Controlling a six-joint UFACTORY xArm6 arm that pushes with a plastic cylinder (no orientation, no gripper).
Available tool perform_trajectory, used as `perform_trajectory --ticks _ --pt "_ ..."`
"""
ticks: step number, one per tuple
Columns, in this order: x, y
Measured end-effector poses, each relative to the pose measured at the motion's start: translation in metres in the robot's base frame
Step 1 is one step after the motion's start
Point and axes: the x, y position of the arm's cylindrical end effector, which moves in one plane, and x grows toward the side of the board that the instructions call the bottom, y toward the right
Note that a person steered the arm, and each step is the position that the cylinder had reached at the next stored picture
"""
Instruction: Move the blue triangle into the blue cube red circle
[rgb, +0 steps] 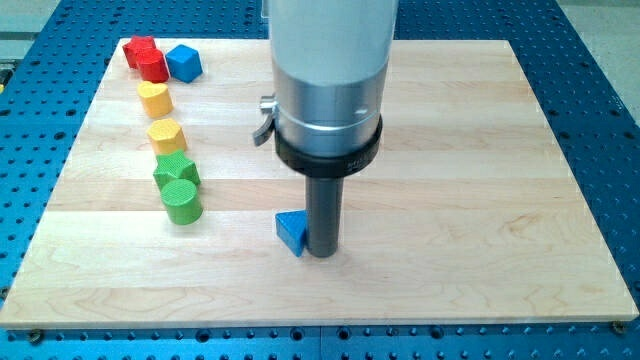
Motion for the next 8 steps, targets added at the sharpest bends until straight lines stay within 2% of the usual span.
perform_trajectory --ticks 2,4,6,8 --pt "-0.008 -0.048" --pt "-0.046 -0.063" --pt "-0.028 -0.085" --pt "-0.073 -0.093"
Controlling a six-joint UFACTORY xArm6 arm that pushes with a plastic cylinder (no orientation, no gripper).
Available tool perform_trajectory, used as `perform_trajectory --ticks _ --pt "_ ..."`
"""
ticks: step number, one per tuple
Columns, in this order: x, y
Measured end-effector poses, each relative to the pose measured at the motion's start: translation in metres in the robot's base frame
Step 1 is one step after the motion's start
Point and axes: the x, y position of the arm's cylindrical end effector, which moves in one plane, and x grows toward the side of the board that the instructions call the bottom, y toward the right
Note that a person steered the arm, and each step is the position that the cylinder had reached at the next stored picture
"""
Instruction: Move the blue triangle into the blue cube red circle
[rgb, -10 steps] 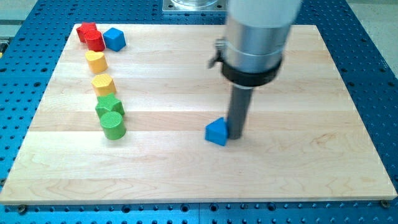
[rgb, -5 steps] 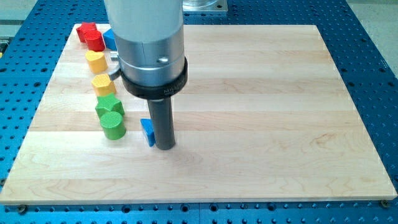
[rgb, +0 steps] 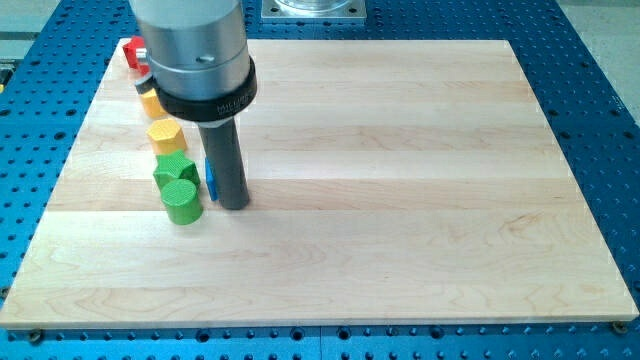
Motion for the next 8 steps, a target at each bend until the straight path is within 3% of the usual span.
perform_trajectory --ticks 2,6,8 --pt "-0.006 -0.019" --pt "-0.059 -0.046" --pt "-0.112 -0.053"
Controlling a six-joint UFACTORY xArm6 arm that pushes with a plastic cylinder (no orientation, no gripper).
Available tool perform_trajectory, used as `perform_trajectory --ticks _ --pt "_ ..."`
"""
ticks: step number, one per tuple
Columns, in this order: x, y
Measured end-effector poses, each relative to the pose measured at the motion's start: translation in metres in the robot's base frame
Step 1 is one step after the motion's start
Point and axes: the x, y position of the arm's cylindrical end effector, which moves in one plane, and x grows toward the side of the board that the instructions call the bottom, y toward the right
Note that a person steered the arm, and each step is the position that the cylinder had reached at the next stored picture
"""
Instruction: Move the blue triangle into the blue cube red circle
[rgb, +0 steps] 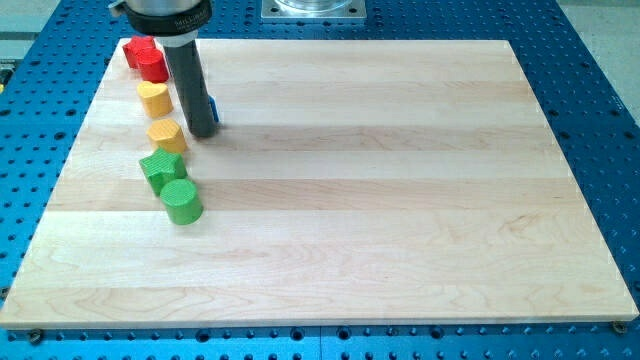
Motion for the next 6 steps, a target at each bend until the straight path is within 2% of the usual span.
perform_trajectory --ticks 1,6 --pt "-0.015 -0.002" --pt "-0.029 0.002"
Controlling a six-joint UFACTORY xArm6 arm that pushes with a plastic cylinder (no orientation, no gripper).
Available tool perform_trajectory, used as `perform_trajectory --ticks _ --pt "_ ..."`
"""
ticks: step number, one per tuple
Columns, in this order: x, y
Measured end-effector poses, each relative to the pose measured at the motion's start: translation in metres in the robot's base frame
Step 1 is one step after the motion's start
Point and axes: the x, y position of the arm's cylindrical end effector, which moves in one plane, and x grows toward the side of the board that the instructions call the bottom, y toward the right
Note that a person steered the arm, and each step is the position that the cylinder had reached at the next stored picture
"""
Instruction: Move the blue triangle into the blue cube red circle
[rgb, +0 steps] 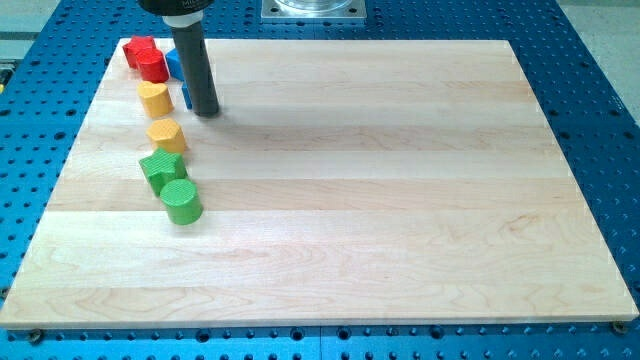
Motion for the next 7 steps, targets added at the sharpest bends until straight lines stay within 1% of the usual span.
perform_trajectory --ticks 1,2,3,4,7 --pt "-0.002 0.010" --pt "-0.017 -0.003" --pt "-0.023 -0.020" --pt "-0.023 -0.049" --pt "-0.027 -0.054"
